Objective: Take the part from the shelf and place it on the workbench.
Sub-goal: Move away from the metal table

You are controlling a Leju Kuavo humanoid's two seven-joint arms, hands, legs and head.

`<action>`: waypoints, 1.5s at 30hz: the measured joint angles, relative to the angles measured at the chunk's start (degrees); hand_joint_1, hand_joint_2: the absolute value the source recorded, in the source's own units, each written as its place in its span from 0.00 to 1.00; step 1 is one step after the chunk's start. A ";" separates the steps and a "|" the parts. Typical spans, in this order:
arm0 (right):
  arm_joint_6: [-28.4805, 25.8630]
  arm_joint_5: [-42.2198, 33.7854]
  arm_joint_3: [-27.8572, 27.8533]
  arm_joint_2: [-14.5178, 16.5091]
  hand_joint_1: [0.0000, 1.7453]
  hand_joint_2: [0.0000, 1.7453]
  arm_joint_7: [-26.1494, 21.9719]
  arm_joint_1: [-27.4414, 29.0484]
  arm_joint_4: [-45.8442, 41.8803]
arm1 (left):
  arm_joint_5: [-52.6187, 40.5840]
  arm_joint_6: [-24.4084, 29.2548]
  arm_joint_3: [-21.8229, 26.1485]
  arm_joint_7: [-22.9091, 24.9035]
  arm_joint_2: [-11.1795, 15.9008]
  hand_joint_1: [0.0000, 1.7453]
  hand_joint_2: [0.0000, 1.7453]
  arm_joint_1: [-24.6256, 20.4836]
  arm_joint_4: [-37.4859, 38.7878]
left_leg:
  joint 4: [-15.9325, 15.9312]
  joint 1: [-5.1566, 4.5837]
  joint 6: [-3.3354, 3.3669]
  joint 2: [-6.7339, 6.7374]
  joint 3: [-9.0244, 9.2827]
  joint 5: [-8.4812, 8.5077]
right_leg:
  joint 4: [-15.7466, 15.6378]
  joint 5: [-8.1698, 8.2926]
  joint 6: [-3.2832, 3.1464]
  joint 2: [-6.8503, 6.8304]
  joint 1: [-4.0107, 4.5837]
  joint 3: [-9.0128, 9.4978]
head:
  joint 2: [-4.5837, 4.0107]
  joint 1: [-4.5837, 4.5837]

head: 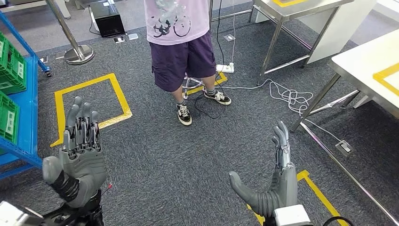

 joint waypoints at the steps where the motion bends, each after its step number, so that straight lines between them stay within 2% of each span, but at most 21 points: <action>1: 0.00 -0.04 0.00 0.01 0.00 1.00 -0.03 -0.04 0.00 | 0.00 0.02 0.00 -0.04 0.00 0.00 0.00 0.00 -0.01 | -0.08 0.06 -0.52 0.12 -0.27 0.49 | -4.69 1.37 -0.60 0.00 0.27 2.83 | 0.00 0.14; 3: 0.00 -0.06 0.00 0.03 0.00 1.00 -0.04 -0.06 0.00 | 0.00 0.05 0.01 -0.05 0.01 0.00 0.00 -0.01 -0.02 | -0.17 0.15 -1.24 0.18 -0.63 0.67 | -5.54 2.16 -1.29 -0.02 0.21 2.94 | 0.00 0.06; 4: 0.00 -0.06 0.00 0.04 0.00 1.00 -0.04 -0.09 0.00 | 0.00 0.07 0.02 -0.05 0.02 0.00 0.00 -0.01 -0.03 | 0.61 0.14 -1.51 0.09 -1.11 -0.21 | -5.91 2.60 -1.65 -0.05 0.08 2.85 | 0.00 -0.13; 6: 0.00 -0.06 0.00 0.07 0.00 1.00 -0.04 -0.12 0.00 | 0.00 0.08 0.04 -0.07 0.02 0.00 0.00 0.03 -0.02 | 5.47 0.20 -1.94 -0.18 -3.20 -3.97 | -6.32 3.39 -2.19 -0.10 -0.12 2.33 | 0.00 -0.79; 8: 0.00 -0.08 0.00 0.08 0.00 1.00 -0.04 -0.08 0.00 | 0.00 0.08 0.04 -0.11 0.02 0.00 0.00 0.15 0.01 | 13.42 0.29 -2.32 -0.31 -6.01 -8.07 | -6.20 4.02 -2.42 -0.04 -0.06 1.32 | 0.00 -1.44; 10: 0.00 -0.11 0.00 0.09 0.00 1.00 -0.05 -0.02 0.00 | 0.00 0.09 0.04 -0.19 0.02 0.00 0.00 0.27 0.08 | 16.33 0.36 -2.45 -0.34 -6.25 -8.59 | -6.02 4.67 -2.34 0.12 -0.03 0.26 | 0.00 -1.89; 11: 0.00 -0.12 0.00 0.10 0.00 1.00 -0.06 -0.01 0.00 | 0.00 0.09 0.04 -0.23 0.02 0.00 0.00 0.30 0.11 | 14.13 0.40 -2.40 -0.35 -4.51 -7.36 | -5.90 4.94 -2.21 0.26 -0.04 -0.16 | 0.00 -2.09; 13: 0.00 -0.12 0.00 0.16 0.00 1.00 -0.14 -0.01 0.00 | 0.00 0.10 0.04 -0.33 0.02 0.00 0.00 0.28 0.13 | 5.78 0.45 -2.15 -0.58 1.14 -4.74 | -5.60 5.29 -1.85 0.52 0.00 -0.78 | 0.00 -2.52; 15: 0.00 -0.11 -0.01 0.24 0.00 1.00 -0.28 -0.03 0.00 | 0.00 0.10 0.03 -0.42 0.02 0.00 0.00 0.25 0.12 | 0.04 0.41 -1.87 -0.98 4.92 -3.84 | -5.32 5.78 -1.34 0.76 0.11 -1.30 | 0.00 -2.73; 19: 0.00 -0.08 -0.05 0.28 0.00 1.00 -0.45 0.02 0.00 | 0.00 0.10 0.04 -0.55 0.02 0.00 0.00 0.27 0.13 | -1.32 0.36 -0.82 -0.94 4.81 -3.13 | -4.58 6.05 -0.35 1.02 0.01 -2.61 | 0.00 -2.47; 21: 0.00 -0.07 -0.10 0.28 0.00 1.00 -0.51 0.03 0.00 | 0.00 0.10 0.04 -0.62 0.00 0.00 0.00 0.27 0.13 | -1.54 0.46 -0.05 -0.69 4.23 -2.48 | 0.02 2.63 0.18 0.95 -0.09 -4.69 | 0.00 -1.89; 23: 0.00 -0.06 -0.13 0.28 0.00 1.00 -0.55 0.05 0.00 | 0.00 0.10 0.04 -0.65 0.00 0.00 0.00 0.33 0.13 | -1.47 0.30 0.37 -0.41 3.48 -2.03 | 8.42 -1.97 0.58 0.85 -0.16 -7.53 | 0.00 -1.15; 25: 0.00 -0.06 -0.13 0.28 0.00 1.00 -0.55 0.11 0.00 | 0.00 0.10 0.04 -0.67 0.01 0.00 0.00 0.36 0.16 | -1.34 0.03 0.51 -0.08 2.86 -1.73 | 13.14 -3.48 0.47 0.84 -0.11 -8.55 | 0.00 -0.65; 27: 0.00 -0.06 -0.13 0.28 0.00 1.00 -0.56 0.13 0.00 | 0.01 0.10 0.04 -0.71 0.01 0.00 0.00 0.37 0.19 | -1.25 -0.34 0.54 0.17 2.62 -1.56 | 8.86 -0.82 -0.40 0.83 0.22 -5.47 | 0.00 -0.23; 30: 0.00 -0.13 -0.14 0.31 0.00 1.00 -0.68 0.06 -0.04 | 0.01 0.10 0.04 -0.80 0.00 0.00 0.00 0.33 0.16 | -1.33 -0.46 0.24 0.58 2.40 -1.18 | -2.90 2.87 -2.69 0.37 1.38 1.13 | 0.00 -0.34; 32: 0.00 -0.21 -0.17 0.35 0.00 1.00 -0.78 0.03 -0.11 | 0.03 0.13 0.03 -0.81 0.00 0.00 0.00 0.33 0.22 | -1.45 -0.12 -0.44 0.97 1.87 -0.54 | -5.29 3.15 -3.39 0.06 1.98 2.32 | 0.00 -0.31; 35: 0.00 -0.32 -0.20 0.44 0.00 1.00 -0.97 0.00 -0.27 | 0.04 0.17 0.05 -0.85 0.01 0.00 0.00 0.29 0.22 | -0.64 -0.11 -1.25 0.65 0.74 -1.31 | -7.76 4.13 -3.87 0.24 1.50 2.94 | 0.00 0.18; 38: 0.00 -0.51 -0.20 0.62 0.00 1.00 -1.14 0.02 -0.31 | 0.08 0.21 0.09 -0.92 0.02 0.00 0.00 0.40 0.30 | 9.23 0.35 -2.27 -0.38 -3.83 -6.53 | -8.68 4.33 -3.87 0.35 0.73 3.00 | 0.00 -0.84; 40: 0.00 -0.63 -0.21 0.67 0.00 1.00 -1.16 0.11 -0.30 | 0.11 0.23 0.10 -0.95 0.02 0.00 0.00 0.54 0.39 | 15.02 0.91 -3.06 -0.46 -6.22 -8.02 | -8.12 4.30 -3.69 0.42 0.50 2.49 | 0.00 -1.30; 42: 0.00 -0.68 -0.21 0.67 0.00 1.00 -1.20 0.13 -0.28 | 0.14 0.24 0.11 -0.99 0.02 0.00 0.00 0.55 0.44 | 12.36 1.51 -3.78 -0.46 -4.42 -5.58 | -7.33 4.15 -3.13 0.71 0.08 1.97 | 0.00 -1.54; 45: 0.00 -0.70 -0.22 0.69 0.00 1.00 -1.25 0.14 -0.30 | 0.15 0.25 0.10 -1.07 0.02 0.00 0.00 0.53 0.47 | 2.06 2.02 -4.43 -1.15 2.03 -2.48 | -5.86 3.75 -1.68 1.37 -0.38 0.84 | 0.00 -2.14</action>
